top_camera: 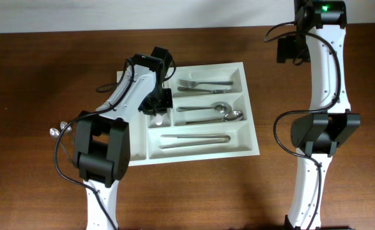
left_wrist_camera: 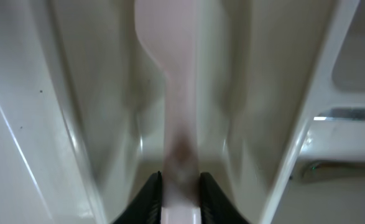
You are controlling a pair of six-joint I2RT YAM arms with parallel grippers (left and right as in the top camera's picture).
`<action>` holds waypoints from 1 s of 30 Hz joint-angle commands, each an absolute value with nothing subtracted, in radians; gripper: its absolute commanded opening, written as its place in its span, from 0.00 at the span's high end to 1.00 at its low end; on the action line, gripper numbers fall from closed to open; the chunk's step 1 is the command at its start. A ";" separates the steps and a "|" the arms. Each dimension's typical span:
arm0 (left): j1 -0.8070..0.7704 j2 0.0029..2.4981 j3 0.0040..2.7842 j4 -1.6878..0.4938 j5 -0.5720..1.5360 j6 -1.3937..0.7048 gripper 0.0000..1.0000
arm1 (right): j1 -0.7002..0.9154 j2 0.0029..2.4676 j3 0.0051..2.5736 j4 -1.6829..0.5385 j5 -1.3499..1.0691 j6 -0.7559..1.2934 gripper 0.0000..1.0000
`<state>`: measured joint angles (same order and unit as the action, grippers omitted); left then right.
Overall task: Pack container
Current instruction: 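Carry the pink knife into the tray's narrow left compartment and release, then move the left gripper back toward the two spoons left of the tray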
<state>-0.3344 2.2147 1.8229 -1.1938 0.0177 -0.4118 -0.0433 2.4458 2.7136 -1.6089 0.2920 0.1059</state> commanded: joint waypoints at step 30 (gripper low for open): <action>-0.089 2.212 2.091 -1.260 -0.072 -0.458 0.20 | -0.041 2.419 2.730 -1.608 0.315 0.117 0.01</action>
<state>-0.1574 2.2013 2.0762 -1.2362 -0.0216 -0.3965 -0.0433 2.4458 2.7136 -1.6089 0.2920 0.1055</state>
